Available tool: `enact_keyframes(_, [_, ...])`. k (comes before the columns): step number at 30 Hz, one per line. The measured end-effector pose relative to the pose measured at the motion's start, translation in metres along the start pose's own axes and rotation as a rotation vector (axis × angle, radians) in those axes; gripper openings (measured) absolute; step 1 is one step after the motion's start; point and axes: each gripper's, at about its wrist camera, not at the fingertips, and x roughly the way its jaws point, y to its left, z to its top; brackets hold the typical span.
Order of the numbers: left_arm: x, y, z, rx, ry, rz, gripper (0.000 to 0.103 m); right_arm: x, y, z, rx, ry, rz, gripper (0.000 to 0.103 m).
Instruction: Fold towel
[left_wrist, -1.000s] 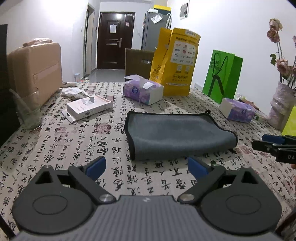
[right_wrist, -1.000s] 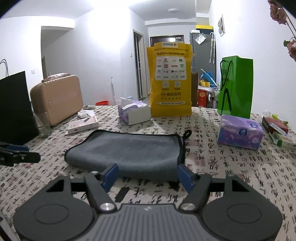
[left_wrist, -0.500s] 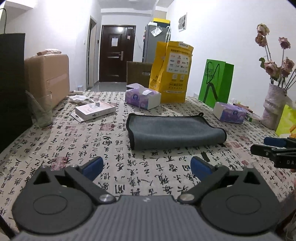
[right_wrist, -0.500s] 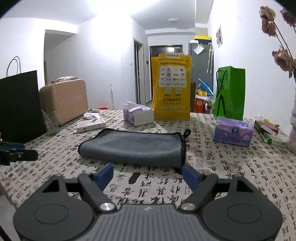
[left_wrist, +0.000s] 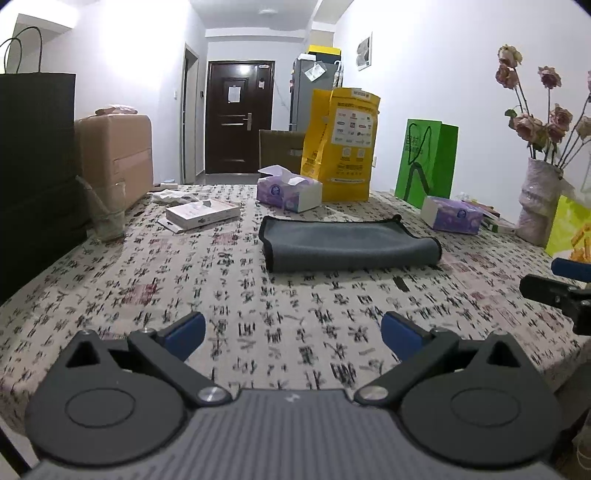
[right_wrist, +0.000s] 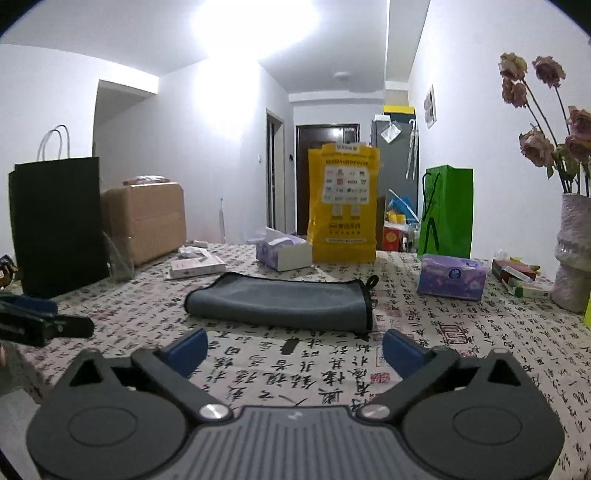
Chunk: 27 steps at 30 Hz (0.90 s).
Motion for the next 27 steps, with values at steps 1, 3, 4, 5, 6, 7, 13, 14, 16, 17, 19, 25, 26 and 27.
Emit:
enact_keyframes(1, [-0.003,-0.001,-0.002,0.003,-0.002,0.0,0.103,-0.004,0.003,-0.002,0.001,-0.001,0.004,0.102])
enact_keyframes(3, [-0.011,-0.002,-0.008,0.001,-0.004,0.005,0.103,-0.011,0.008,-0.005,0.005,0.002,0.019,0.102])
enact_keyframes(4, [-0.015,-0.002,-0.009,0.0,-0.004,0.001,0.103,-0.015,0.011,-0.007,0.004,0.005,0.026,0.102])
enact_keyframes(5, [-0.019,-0.002,-0.012,0.002,-0.004,-0.005,0.103,-0.019,0.014,-0.01,0.003,0.006,0.029,0.102])
enact_keyframes(6, [-0.023,-0.002,-0.014,0.001,-0.004,-0.004,0.103,-0.022,0.017,-0.012,0.0,0.007,0.031,0.102])
enact_keyframes(7, [-0.027,-0.002,-0.016,-0.004,-0.005,-0.003,0.103,-0.027,0.019,-0.015,-0.001,0.011,0.03,0.102])
enact_keyframes(13, [-0.049,-0.01,-0.03,-0.001,0.014,-0.017,0.103,-0.054,0.027,-0.023,0.037,0.012,0.018,0.103])
enact_keyframes(14, [-0.053,-0.012,-0.032,-0.008,0.025,-0.018,0.103,-0.057,0.027,-0.024,0.043,0.014,0.017,0.103])
enact_keyframes(16, [-0.063,-0.014,-0.038,-0.003,0.023,-0.04,0.103,-0.064,0.028,-0.025,0.033,0.025,0.009,0.103])
enact_keyframes(17, [-0.066,-0.016,-0.04,0.006,0.019,-0.037,0.103,-0.068,0.028,-0.025,0.029,0.018,-0.003,0.103])
enact_keyframes(19, [-0.071,-0.02,-0.044,0.025,0.017,-0.022,0.103,-0.073,0.028,-0.026,0.024,0.016,-0.015,0.103])
enact_keyframes(25, [-0.08,-0.023,-0.048,0.052,0.004,-0.04,0.103,-0.089,0.042,-0.038,0.034,0.024,-0.003,0.103])
enact_keyframes(26, [-0.081,-0.022,-0.049,0.053,0.003,-0.04,0.103,-0.092,0.046,-0.041,0.031,0.021,-0.007,0.103])
enact_keyframes(27, [-0.082,-0.022,-0.049,0.055,0.002,-0.04,0.103,-0.094,0.048,-0.043,0.025,0.022,-0.007,0.103])
